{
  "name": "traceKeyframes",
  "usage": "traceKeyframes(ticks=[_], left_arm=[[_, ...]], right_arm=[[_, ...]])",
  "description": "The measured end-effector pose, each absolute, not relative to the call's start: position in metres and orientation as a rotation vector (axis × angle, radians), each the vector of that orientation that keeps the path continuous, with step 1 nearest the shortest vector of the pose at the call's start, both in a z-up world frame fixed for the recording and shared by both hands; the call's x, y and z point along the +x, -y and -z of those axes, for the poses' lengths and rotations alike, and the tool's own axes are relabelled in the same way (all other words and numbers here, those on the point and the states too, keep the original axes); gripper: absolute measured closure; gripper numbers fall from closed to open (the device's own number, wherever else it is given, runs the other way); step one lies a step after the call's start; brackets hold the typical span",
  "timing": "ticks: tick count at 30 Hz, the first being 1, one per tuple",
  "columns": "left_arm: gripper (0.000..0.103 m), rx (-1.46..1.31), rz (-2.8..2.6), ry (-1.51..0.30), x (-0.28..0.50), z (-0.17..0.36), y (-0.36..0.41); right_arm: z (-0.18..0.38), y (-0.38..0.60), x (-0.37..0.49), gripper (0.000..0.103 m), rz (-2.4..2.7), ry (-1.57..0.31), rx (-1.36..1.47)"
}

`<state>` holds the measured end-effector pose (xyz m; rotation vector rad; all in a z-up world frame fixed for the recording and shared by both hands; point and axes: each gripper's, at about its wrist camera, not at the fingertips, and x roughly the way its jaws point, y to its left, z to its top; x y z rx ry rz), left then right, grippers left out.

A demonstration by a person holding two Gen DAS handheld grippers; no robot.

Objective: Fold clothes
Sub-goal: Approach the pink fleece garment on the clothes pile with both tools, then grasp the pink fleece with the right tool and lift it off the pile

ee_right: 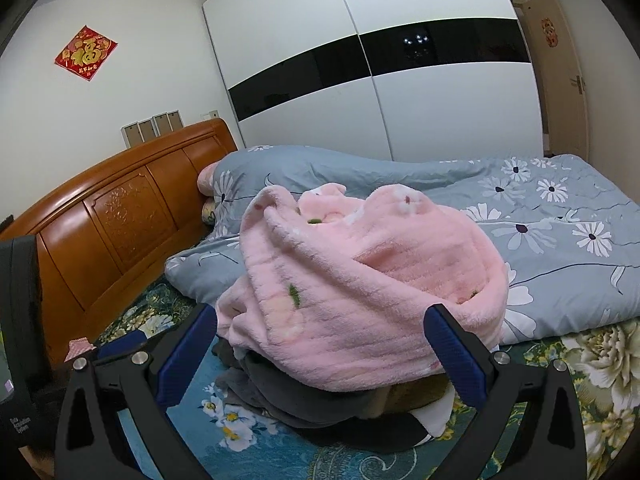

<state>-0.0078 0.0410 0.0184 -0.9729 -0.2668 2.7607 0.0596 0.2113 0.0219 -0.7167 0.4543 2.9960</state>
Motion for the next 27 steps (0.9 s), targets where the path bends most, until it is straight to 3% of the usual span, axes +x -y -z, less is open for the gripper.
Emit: traceKeyframes(ticks=[22,27], left_arm=[[0.000,-1.049,-2.758,0.282,-0.015,-0.019,-0.027],[0.000,-1.073,-2.783,0.294,-0.005,-0.005,-0.010]], right_arm=[[-0.036,-0.205,0.047,0.000,-2.970,-0.405,-0.794],[-0.041,-0.196,0.026,0.000,-2.989,-0.225,-0.840]])
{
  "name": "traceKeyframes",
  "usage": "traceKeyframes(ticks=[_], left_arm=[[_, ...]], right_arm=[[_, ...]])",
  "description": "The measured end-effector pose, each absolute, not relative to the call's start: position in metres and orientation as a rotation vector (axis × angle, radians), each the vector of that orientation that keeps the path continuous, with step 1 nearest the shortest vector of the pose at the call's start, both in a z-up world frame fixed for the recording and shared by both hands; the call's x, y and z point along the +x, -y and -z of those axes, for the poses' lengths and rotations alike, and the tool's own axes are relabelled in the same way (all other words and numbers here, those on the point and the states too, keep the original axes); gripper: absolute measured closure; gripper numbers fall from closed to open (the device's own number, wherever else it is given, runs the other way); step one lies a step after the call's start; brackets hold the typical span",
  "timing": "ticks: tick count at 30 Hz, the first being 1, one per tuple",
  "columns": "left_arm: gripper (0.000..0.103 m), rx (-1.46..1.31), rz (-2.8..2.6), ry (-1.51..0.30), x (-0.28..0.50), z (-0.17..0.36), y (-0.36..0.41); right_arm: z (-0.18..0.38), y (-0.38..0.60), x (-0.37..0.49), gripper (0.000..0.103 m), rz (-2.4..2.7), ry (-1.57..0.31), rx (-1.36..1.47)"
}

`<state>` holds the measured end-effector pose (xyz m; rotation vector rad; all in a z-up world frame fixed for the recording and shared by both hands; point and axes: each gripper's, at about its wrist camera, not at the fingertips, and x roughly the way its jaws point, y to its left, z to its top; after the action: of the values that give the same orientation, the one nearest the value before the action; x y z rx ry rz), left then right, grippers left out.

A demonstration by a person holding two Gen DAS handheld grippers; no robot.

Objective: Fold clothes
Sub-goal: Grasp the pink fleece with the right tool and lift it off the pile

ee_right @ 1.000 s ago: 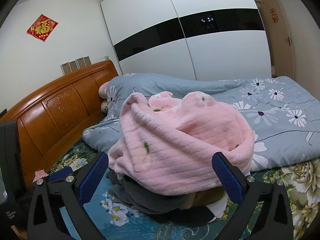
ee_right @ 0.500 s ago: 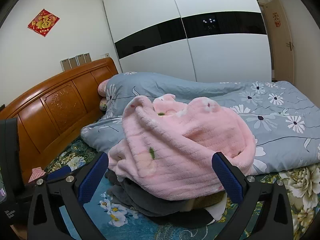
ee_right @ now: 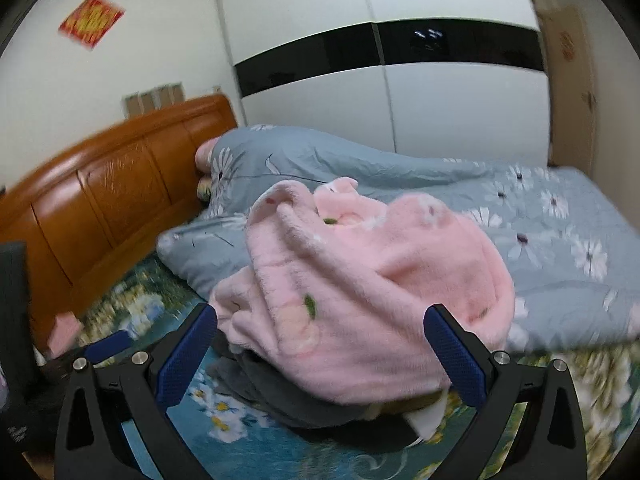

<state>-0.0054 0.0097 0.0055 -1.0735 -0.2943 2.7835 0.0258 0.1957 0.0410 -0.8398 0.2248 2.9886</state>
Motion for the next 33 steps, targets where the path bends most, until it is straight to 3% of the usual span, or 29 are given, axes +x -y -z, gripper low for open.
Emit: traceKeyframes(ticks=[5,8,9,11,12,13,18,24,29,33], left_arm=[[0.000,-1.148,-2.770,0.398,0.008,0.016,0.018],[0.000,-1.149,-2.779,0.427,0.020,0.020,0.033],[0.000,-1.150,-2.784,0.429,0.024,0.020,0.038],[0.000,-1.156,-2.799,0.426,0.031,0.021,0.048],[0.000,-1.155,-2.810,0.423,0.034,0.021,0.054],[0.000,-1.154,-2.820,0.420,0.037,0.021,0.058],[0.000,-1.162,-2.849,0.397,0.056,0.024,0.080],[0.000,-1.165,-2.842,0.466,0.075,0.025,0.096],[0.000,-1.137,-2.840,0.512,0.093,0.017,0.104],[0.000,-1.115,-2.850,0.548,0.107,0.007,0.116]], right_arm=[[-0.048,-0.177,-0.030,0.000,-2.991,0.059,-0.836],[-0.042,-0.170,-0.063,0.001,-2.947,0.114,-0.898],[-0.038,-0.170,-0.073,0.006,-2.922,0.117,-0.922],[-0.026,-0.171,-0.089,0.034,-2.862,0.107,-1.022],[-0.020,-0.172,-0.095,0.071,-2.829,0.099,-1.080],[-0.016,-0.175,-0.097,0.084,-2.799,0.083,-1.113],[-0.061,-0.195,-0.066,0.090,-2.804,-0.036,-0.905],[-0.192,-0.199,0.017,0.092,-2.866,0.085,-0.346],[-0.296,-0.196,0.072,0.092,-2.941,0.050,-0.066],[-0.343,-0.157,0.090,0.092,-3.054,0.092,0.029]])
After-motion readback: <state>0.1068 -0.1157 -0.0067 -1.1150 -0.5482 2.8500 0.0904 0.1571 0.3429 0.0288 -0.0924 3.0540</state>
